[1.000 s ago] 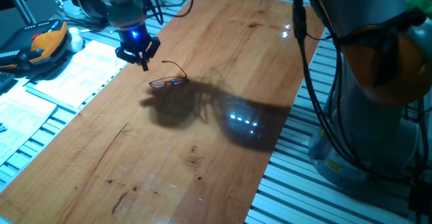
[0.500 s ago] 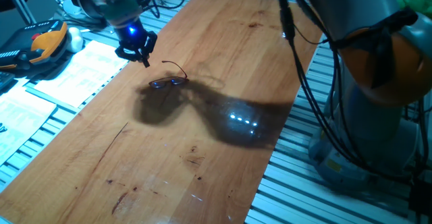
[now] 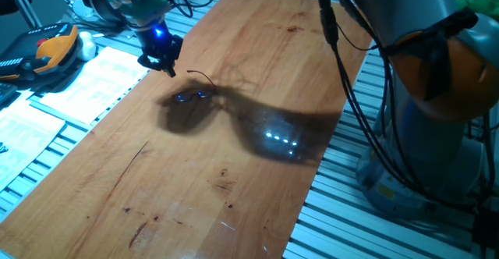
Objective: Unfold the leg of the glasses (with one hand)
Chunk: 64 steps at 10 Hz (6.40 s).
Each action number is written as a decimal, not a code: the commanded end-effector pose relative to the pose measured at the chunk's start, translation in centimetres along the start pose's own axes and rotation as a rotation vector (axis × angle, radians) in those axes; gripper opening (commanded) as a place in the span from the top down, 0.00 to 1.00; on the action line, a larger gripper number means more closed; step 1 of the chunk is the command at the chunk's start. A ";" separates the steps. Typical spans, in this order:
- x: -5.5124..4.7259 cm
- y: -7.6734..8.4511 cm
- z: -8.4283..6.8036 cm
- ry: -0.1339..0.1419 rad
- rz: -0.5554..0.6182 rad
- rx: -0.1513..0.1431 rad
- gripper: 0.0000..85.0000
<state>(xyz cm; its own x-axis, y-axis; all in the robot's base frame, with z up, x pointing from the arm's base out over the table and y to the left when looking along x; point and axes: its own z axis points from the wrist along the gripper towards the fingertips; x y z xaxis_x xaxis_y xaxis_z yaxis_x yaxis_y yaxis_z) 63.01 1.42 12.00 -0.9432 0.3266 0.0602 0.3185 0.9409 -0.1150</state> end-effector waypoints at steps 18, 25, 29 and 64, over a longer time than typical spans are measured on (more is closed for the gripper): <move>-1.2 -1.9 5.0 -0.023 -0.768 0.084 1.00; -1.1 -1.9 6.6 -0.027 -0.767 0.070 1.00; -1.0 -1.9 7.1 -0.057 -0.754 0.073 1.00; -0.2 -2.0 8.6 -0.094 -0.768 0.106 1.00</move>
<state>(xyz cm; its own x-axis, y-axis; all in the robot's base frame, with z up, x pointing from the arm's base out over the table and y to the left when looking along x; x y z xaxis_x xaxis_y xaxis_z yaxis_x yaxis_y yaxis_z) 61.74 -1.25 3.68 -0.9013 -0.4264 0.0763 -0.4332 0.8850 -0.1706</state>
